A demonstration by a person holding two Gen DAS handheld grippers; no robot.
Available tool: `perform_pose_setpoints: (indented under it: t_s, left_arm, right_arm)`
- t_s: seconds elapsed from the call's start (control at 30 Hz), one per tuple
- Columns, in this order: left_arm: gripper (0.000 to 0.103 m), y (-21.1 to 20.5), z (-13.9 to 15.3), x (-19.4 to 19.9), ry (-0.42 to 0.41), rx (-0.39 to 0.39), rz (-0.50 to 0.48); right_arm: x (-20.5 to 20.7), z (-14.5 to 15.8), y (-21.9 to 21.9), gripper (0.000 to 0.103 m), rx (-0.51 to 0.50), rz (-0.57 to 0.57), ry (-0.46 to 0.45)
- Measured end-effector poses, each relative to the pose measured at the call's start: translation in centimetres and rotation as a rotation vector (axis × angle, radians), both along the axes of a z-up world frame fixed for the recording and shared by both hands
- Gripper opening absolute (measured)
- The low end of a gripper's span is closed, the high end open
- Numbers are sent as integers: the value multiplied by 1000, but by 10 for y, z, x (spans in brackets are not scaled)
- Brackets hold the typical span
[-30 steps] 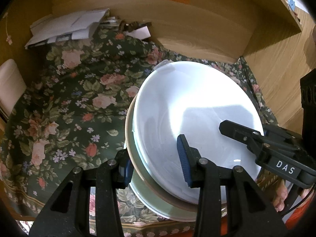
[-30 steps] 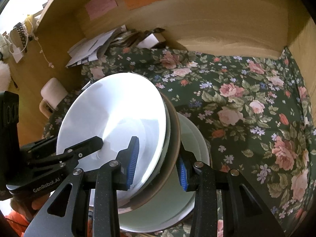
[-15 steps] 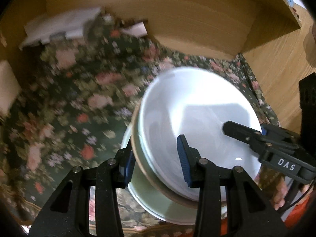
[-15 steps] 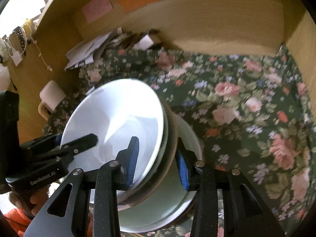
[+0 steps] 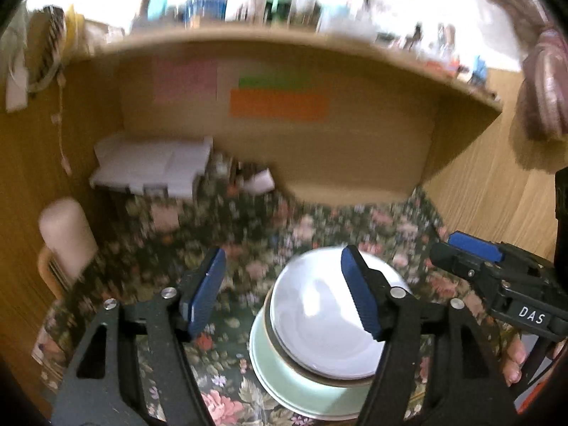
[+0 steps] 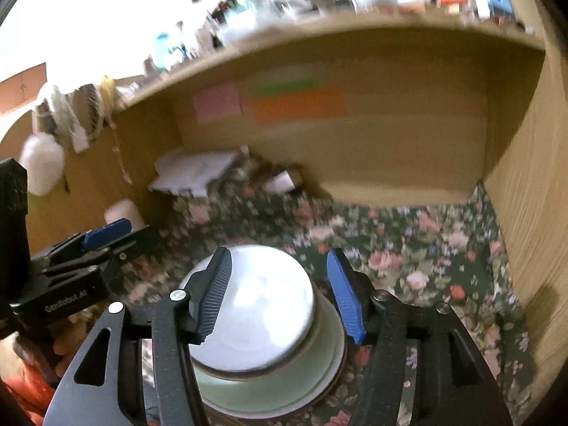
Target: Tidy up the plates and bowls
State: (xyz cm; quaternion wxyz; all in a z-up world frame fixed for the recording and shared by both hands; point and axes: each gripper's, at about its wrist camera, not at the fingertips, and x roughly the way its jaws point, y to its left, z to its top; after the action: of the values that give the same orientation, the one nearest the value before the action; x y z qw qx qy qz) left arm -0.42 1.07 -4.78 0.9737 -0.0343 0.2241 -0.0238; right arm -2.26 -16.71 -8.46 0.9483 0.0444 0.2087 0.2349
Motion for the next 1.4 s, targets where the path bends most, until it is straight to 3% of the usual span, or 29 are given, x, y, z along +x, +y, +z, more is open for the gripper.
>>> perform_pose_setpoints:
  t_s: [0.07,0.23,0.33,0.5,0.83,1.4]
  left_arm:
    - [72,-2,9,-11,-58,11,11]
    - [83,-5,21,-36,-168,18,12]
    - [89,-6,26,-48,-201,10,7]
    - [100,-7,27,-63,-248,7,11]
    - [103,-6,28,-79,-287,-5,20]
    - [103,-6,26,-78,-280,-10,5]
  right_arm:
    - [-10,8,-1,53,13,2,-44]
    - [-33,17,-1,74,27,-8,-138]
    - [-46,20,0,80,20,-11,-182]
    - [-62,23,-1,102,20,-31,-237]
    - [-70,20,1,103,38,-30,-225]
    - [-71,21,-2,103,42,-45,-246]
